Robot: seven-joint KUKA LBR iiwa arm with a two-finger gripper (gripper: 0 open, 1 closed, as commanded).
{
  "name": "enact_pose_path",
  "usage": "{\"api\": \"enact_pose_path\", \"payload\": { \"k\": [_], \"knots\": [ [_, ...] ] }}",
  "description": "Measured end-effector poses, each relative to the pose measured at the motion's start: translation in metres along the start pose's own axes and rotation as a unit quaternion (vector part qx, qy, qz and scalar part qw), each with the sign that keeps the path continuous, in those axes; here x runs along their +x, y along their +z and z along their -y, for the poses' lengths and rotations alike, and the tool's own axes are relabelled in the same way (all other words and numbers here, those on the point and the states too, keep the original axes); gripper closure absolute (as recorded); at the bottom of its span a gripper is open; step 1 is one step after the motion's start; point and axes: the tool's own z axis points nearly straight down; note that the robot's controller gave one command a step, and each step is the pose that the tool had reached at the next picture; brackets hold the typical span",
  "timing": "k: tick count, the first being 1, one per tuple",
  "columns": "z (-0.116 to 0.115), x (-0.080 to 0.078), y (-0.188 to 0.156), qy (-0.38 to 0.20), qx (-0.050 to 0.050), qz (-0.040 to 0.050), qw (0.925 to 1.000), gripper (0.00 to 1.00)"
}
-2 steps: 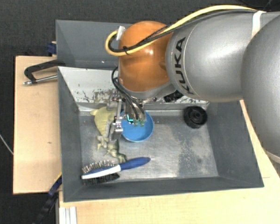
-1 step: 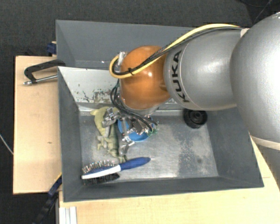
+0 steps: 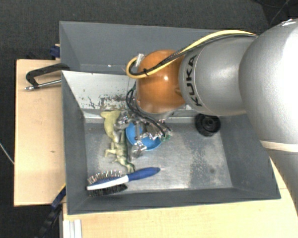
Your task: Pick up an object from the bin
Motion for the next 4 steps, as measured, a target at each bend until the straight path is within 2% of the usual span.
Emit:
{"api": "enact_pose_path", "payload": {
  "k": [1,2,3,4],
  "knots": [
    [0.013,-0.015,-0.001,-0.202,0.004,-0.0010,0.9795,0.00],
    [0.012,-0.019,-0.003,-0.201,0.005,0.0074,0.9795,1.00],
    [0.041,0.025,-0.044,-0.200,0.006,-0.0034,0.9798,1.00],
    [0.062,0.015,-0.144,-0.192,0.008,0.0018,0.9814,1.00]
  ]
}}
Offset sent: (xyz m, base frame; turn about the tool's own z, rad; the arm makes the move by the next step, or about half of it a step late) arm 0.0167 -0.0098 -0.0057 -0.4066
